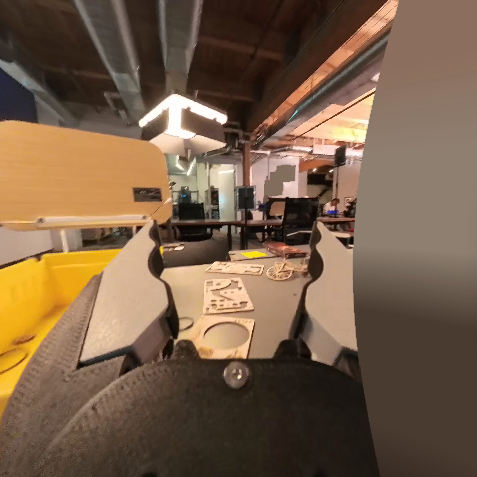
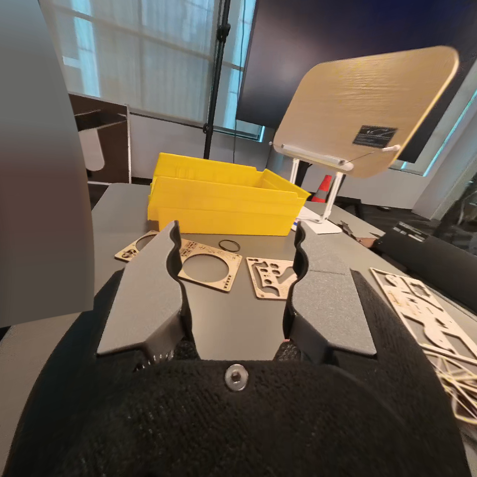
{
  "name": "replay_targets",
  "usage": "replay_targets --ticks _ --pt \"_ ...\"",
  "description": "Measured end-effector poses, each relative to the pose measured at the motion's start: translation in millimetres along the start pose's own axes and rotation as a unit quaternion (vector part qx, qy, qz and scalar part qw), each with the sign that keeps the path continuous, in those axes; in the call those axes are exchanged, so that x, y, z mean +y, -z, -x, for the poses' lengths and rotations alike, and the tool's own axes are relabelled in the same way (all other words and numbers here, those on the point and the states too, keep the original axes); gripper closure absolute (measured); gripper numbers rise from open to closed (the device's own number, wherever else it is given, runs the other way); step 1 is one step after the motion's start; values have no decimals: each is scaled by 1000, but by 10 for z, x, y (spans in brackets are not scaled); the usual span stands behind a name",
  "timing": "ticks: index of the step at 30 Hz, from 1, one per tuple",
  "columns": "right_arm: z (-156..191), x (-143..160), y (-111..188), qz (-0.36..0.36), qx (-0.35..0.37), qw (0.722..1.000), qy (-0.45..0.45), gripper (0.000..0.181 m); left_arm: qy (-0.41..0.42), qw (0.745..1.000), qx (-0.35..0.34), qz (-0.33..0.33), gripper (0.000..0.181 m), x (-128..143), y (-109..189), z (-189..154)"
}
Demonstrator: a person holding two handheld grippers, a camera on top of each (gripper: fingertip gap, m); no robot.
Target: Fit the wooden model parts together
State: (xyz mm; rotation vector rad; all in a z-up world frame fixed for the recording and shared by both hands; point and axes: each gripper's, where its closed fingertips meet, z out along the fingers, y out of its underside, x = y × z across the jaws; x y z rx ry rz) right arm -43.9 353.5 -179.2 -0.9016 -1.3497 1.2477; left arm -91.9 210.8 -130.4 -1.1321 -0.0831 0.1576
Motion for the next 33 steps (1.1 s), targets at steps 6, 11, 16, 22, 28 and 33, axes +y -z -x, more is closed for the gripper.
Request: replay_targets --ticks 6,11,16,22,28,33 --pt "362 66 -194 -10 -35 999 -7 94 -36 986 -136 95 59 283 647 436" --pt "441 84 -240 -20 -3 999 44 101 -85 965 -142 204 71 581 959 575" --pt "466 109 -266 -23 29 993 109 103 -77 970 -126 195 66 531 958 553" --pt "490 121 -269 -22 30 991 130 105 -107 965 -114 209 54 625 899 517" --pt "434 113 -247 -26 39 991 125 107 -141 957 -63 247 49 806 804 304" --pt "426 112 -240 -27 40 991 124 110 -119 954 -20 274 51 910 755 146"
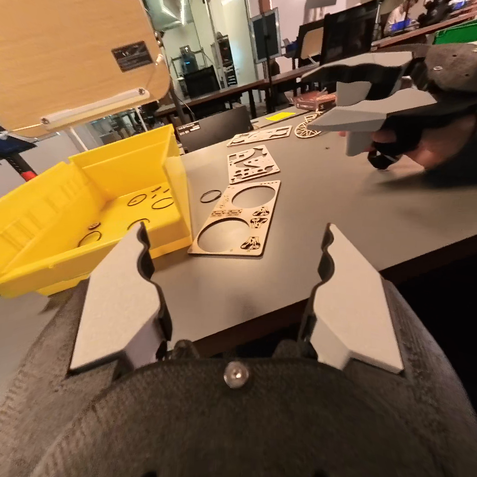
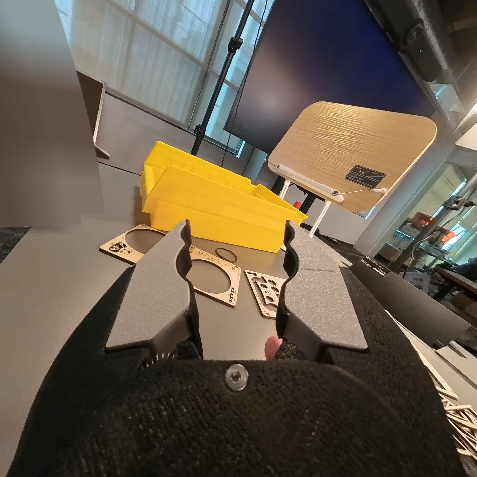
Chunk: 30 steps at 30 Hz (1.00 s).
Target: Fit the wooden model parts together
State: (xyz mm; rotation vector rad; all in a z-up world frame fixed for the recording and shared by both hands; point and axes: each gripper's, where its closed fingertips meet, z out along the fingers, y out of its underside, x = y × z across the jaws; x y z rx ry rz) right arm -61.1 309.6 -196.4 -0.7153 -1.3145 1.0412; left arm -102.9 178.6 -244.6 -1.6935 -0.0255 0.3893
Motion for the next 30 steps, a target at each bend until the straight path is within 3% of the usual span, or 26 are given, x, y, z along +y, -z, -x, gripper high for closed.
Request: replay_targets --ticks 6,13,30 --pt "-58 41 13 13 14 1000 6 119 17 999 30 8 55 -24 -36 -109" --pt "-119 87 33 29 29 999 17 131 11 1000 15 2 61 -87 -15 -57" --pt "-90 73 41 31 25 998 39 140 4 1000 -9 -21 72 -186 32 8"
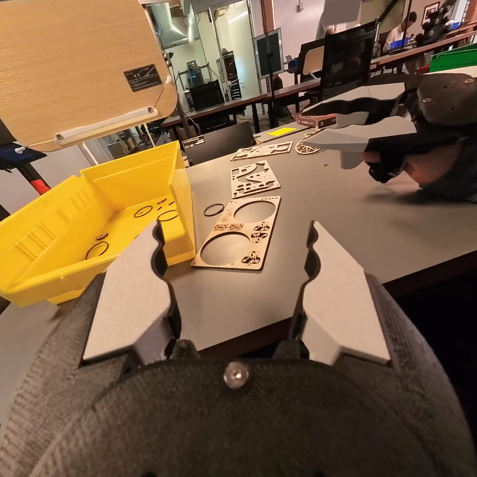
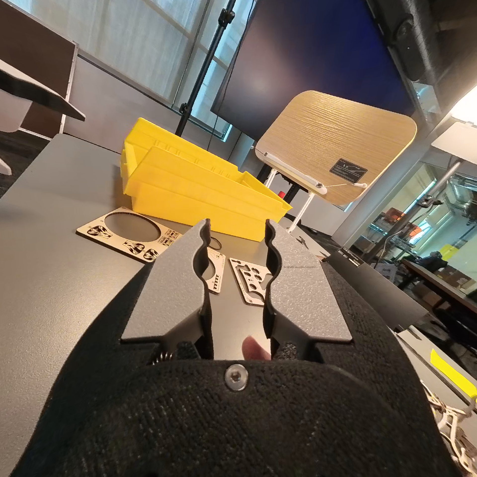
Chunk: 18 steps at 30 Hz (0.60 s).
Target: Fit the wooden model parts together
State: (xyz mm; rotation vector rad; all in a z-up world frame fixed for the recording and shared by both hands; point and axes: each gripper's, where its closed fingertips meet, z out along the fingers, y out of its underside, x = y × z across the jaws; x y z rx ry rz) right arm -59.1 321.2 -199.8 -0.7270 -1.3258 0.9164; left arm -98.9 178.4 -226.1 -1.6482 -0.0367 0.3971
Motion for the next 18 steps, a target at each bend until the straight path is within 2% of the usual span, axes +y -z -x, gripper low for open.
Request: replay_targets --ticks 18 --pt "-6 -11 16 -4 1 1000 11 149 2 1000 6 2 74 16 -3 -31"
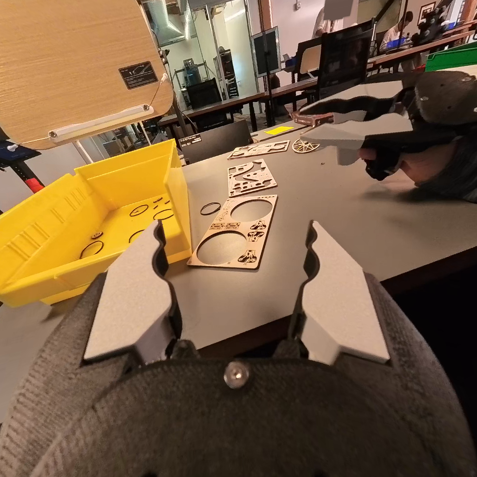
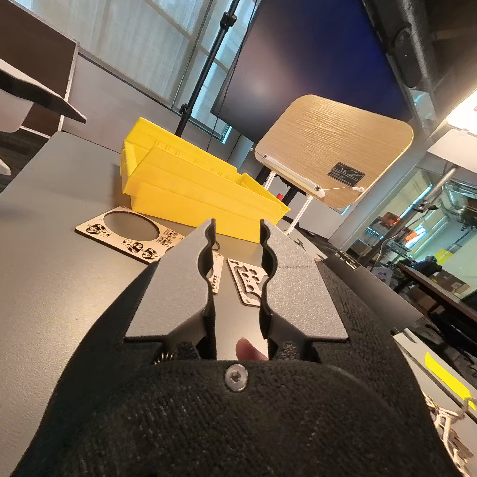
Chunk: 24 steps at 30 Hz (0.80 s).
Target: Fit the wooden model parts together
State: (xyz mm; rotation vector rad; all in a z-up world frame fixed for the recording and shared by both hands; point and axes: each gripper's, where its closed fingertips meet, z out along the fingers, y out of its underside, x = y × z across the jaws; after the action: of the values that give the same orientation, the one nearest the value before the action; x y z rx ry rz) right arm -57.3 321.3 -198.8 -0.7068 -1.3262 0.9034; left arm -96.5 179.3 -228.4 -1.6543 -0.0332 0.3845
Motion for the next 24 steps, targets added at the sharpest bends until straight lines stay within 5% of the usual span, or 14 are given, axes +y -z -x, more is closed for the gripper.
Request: replay_targets --ticks 8,18,24 --pt "-2 -56 28 -14 0 1000 8 152 -18 999 -13 -28 91 -96 33 16" --pt "-383 -125 259 -3 40 999 26 161 -35 991 81 -102 147 -461 -50 -391" --pt "-368 -18 286 72 -44 996 -21 181 -41 990 90 -105 162 -520 -266 -395"
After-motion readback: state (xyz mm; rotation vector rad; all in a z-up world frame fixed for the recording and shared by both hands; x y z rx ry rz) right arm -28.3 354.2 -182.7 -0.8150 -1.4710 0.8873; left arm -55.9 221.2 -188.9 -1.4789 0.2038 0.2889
